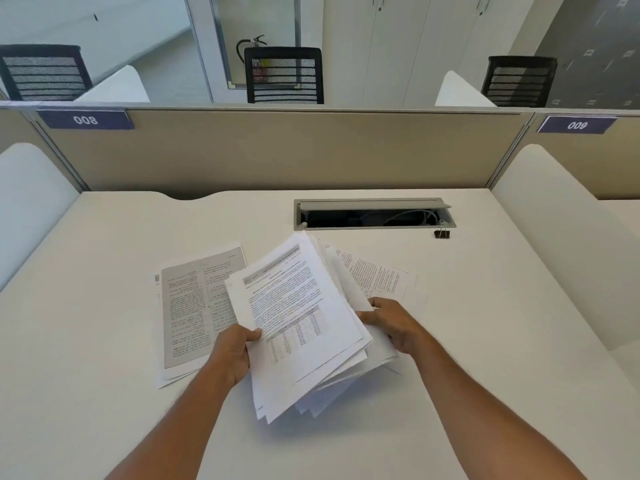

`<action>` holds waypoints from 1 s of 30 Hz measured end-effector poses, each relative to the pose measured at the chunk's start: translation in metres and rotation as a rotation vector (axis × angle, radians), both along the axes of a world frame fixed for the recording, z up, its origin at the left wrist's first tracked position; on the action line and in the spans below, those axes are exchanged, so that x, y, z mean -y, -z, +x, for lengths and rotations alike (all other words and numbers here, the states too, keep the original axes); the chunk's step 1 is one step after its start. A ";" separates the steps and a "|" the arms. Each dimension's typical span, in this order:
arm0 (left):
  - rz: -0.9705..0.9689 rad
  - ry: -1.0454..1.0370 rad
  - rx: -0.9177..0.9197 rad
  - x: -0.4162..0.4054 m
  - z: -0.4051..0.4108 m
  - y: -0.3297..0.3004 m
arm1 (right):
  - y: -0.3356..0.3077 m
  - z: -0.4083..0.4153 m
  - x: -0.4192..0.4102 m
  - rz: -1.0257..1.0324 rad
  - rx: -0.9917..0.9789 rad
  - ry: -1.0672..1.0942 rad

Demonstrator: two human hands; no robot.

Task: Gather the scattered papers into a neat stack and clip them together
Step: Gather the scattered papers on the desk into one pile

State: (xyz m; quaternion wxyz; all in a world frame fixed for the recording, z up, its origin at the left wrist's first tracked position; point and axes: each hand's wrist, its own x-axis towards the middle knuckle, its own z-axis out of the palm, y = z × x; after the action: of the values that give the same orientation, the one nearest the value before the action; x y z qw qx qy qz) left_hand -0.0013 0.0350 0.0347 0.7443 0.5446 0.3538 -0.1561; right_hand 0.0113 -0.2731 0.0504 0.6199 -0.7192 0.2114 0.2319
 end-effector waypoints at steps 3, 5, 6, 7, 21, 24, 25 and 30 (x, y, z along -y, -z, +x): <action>0.167 0.109 0.018 0.008 0.000 -0.002 | 0.006 -0.015 -0.013 0.068 -0.041 0.047; 0.304 0.199 0.087 0.014 -0.003 -0.004 | 0.008 -0.023 -0.020 0.143 -0.065 0.102; 0.338 0.240 0.132 0.017 -0.005 -0.005 | 0.008 -0.026 -0.023 0.182 -0.074 0.125; 0.354 0.268 0.163 0.021 -0.007 -0.007 | 0.008 -0.027 -0.024 0.219 -0.085 0.143; 0.317 0.261 0.043 0.029 -0.011 -0.005 | -0.018 -0.021 -0.022 0.391 -0.100 0.262; 0.203 0.248 0.025 0.028 -0.008 -0.005 | -0.014 -0.026 -0.020 0.270 -0.116 0.215; 0.154 0.242 0.017 0.028 -0.008 -0.005 | -0.012 -0.027 -0.020 0.249 -0.119 0.202; 0.104 0.194 0.004 0.028 -0.010 0.002 | -0.014 -0.024 -0.019 0.089 -0.064 0.075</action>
State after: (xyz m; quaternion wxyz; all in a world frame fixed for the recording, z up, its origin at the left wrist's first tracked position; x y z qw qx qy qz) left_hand -0.0110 0.0067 0.0324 0.6972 0.6144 0.3055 -0.2076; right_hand -0.0122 -0.2544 0.0646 0.6526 -0.6746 0.2474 0.2404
